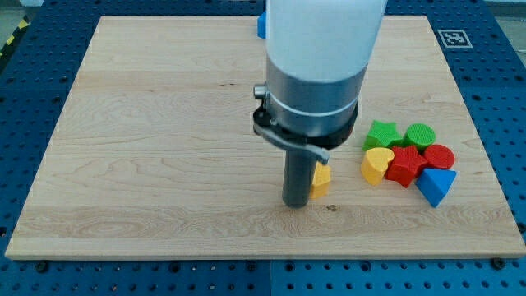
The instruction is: Push the yellow hexagon towards the blue cube
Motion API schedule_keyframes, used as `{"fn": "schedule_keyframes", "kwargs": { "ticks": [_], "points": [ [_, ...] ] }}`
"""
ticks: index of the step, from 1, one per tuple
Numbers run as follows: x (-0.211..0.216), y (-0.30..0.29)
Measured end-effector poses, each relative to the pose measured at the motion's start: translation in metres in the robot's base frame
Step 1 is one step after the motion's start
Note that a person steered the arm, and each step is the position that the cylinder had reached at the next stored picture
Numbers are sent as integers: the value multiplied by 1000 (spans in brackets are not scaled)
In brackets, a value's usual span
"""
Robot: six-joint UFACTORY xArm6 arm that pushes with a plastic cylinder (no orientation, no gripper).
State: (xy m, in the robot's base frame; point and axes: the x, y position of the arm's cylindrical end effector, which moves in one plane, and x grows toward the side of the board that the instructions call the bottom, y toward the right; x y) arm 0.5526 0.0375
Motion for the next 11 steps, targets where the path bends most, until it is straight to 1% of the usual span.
{"fn": "schedule_keyframes", "kwargs": {
  "ticks": [1, 2, 3, 5, 6, 8, 10, 11],
  "points": [
    [4, 12],
    [26, 33],
    [15, 46],
    [-17, 46],
    [-27, 46],
    [-32, 44],
    [-40, 15],
    [-60, 9]
  ]
}}
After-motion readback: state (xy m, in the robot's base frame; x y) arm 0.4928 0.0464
